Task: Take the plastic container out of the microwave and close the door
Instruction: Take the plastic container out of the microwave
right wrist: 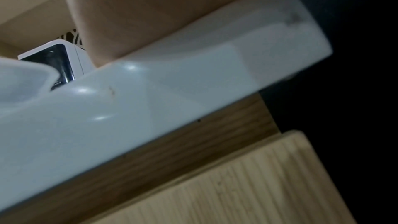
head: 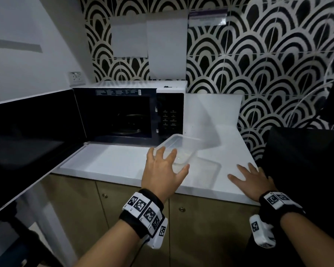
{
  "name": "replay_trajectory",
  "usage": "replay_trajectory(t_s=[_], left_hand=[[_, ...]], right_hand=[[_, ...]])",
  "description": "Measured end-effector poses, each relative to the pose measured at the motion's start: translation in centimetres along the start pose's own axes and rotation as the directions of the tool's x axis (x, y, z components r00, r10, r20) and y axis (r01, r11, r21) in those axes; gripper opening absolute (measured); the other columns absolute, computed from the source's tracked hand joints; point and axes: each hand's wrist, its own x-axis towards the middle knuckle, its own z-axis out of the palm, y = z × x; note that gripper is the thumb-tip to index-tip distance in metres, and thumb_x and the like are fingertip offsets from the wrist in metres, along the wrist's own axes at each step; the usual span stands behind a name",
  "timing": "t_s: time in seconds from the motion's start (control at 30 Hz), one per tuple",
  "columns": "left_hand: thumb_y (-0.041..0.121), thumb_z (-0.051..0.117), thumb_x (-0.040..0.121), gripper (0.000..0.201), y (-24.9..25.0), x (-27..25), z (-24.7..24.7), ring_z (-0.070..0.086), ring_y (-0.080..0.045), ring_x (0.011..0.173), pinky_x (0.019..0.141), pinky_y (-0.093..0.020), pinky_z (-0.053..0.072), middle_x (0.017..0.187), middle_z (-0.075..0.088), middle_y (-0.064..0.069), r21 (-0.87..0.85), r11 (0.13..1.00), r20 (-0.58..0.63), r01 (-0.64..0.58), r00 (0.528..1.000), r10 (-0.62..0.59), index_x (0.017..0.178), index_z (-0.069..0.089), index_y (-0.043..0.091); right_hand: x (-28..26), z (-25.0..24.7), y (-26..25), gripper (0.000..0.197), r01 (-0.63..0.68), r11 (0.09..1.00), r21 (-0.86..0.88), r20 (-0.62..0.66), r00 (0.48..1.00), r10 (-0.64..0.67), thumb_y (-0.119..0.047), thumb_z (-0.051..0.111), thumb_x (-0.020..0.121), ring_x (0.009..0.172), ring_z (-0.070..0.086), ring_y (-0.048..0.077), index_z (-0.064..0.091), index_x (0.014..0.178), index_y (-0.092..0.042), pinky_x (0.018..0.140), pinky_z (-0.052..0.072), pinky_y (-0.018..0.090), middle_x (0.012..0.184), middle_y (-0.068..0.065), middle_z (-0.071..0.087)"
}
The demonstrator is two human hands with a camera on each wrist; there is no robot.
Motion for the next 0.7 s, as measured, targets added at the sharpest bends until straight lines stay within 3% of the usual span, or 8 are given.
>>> replay_trajectory(t_s=[0.07, 0.23, 0.4, 0.7], left_hand=[[0.069, 0.04, 0.088, 0.074, 1.9, 0.6, 0.9, 0.025, -0.036, 0.139, 0.118, -0.049, 0.028, 0.146, 0.052, -0.015, 0.0, 0.999, -0.009, -0.041, 0.999, 0.041, 0.141, 0.057, 0.02], [0.063, 0.052, 0.093, 0.068, 6.1, 3.6, 3.8, 0.022, -0.041, 0.144, 0.12, -0.046, 0.018, 0.149, 0.047, -0.017, 0.006, 0.997, 0.078, -0.075, 0.994, 0.075, 0.146, 0.051, 0.021], [0.063, 0.044, 0.097, 0.069, 9.0, 7.0, 6.0, 0.02, -0.038, 0.143, 0.121, -0.043, 0.007, 0.151, 0.043, -0.018, 0.052, 0.994, 0.151, -0.092, 0.985, 0.083, 0.15, 0.044, 0.02], [0.067, 0.037, 0.096, 0.065, 12.1, 13.0, 8.4, 0.041, -0.033, 0.123, 0.109, -0.041, 0.022, 0.131, 0.057, -0.016, 0.145, 0.985, 0.232, -0.093, 0.971, 0.057, 0.136, 0.055, 0.019]], right_hand=[[0.0, 0.0, -0.1, 0.083, 0.006, 1.0, 0.004, -0.007, 1.0, -0.006, -0.081, 0.028, 0.084, 0.15, -0.002, 0.029, 0.014, 0.155, -0.039, 0.119, 0.006, 0.054, 0.166, -0.003, -0.001], [0.1, 0.1, 0.0, 0.082, 0.009, 1.0, 0.022, -0.044, 0.999, -0.008, -0.081, 0.029, 0.083, 0.15, 0.001, 0.03, 0.018, 0.153, -0.04, 0.118, 0.012, 0.054, 0.166, -0.002, 0.003], [0.1, -0.1, 0.0, 0.08, 0.009, 0.999, 0.033, -0.049, 0.999, -0.008, -0.079, 0.03, 0.085, 0.15, -0.002, 0.03, 0.018, 0.153, -0.039, 0.117, 0.013, 0.055, 0.166, -0.002, 0.002], [0.1, 0.0, 0.1, 0.078, 0.027, 0.998, 0.053, -0.043, 0.999, -0.024, -0.077, 0.03, 0.086, 0.15, -0.006, 0.03, 0.016, 0.153, -0.04, 0.117, 0.018, 0.056, 0.166, -0.001, -0.001]])
